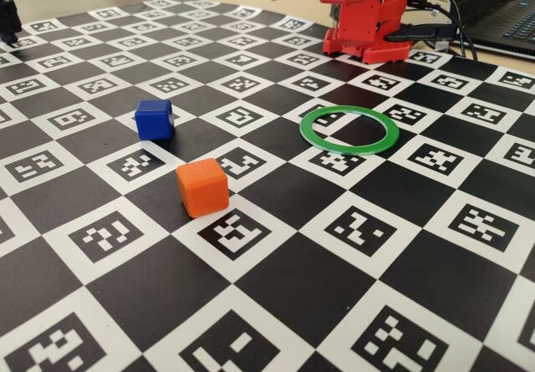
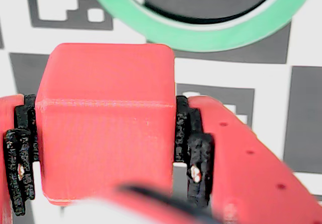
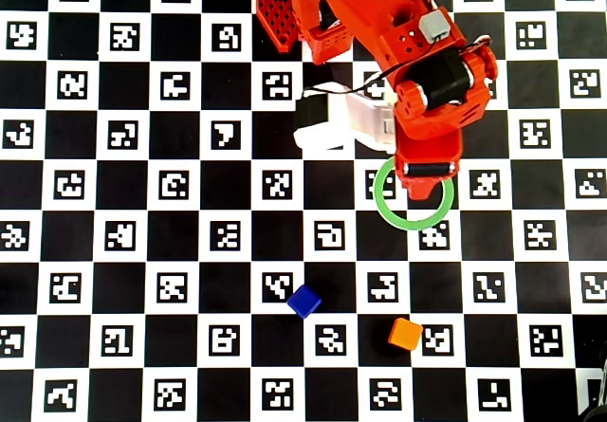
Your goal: Grab the red cube then put it in the green circle then put the blue cube on top and finally the orange cube on top
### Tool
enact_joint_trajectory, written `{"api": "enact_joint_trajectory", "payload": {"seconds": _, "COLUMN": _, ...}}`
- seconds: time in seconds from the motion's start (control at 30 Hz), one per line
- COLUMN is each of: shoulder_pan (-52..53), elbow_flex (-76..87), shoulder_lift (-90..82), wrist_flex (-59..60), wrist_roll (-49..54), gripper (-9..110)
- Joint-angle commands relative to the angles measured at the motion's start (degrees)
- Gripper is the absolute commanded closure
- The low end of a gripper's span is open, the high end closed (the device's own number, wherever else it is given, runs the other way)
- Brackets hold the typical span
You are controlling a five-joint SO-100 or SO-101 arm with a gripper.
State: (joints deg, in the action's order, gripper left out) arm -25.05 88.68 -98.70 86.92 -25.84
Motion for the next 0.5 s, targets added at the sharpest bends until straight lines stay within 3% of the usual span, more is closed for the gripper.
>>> {"api": "enact_joint_trajectory", "payload": {"seconds": 0.0, "shoulder_pan": -0.62, "elbow_flex": -0.44, "shoulder_lift": -0.88, "wrist_flex": -5.54, "wrist_roll": -1.05, "gripper": 101}}
{"api": "enact_joint_trajectory", "payload": {"seconds": 0.47, "shoulder_pan": -0.79, "elbow_flex": 13.36, "shoulder_lift": 2.37, "wrist_flex": -18.28, "wrist_roll": -1.93, "gripper": 102}}
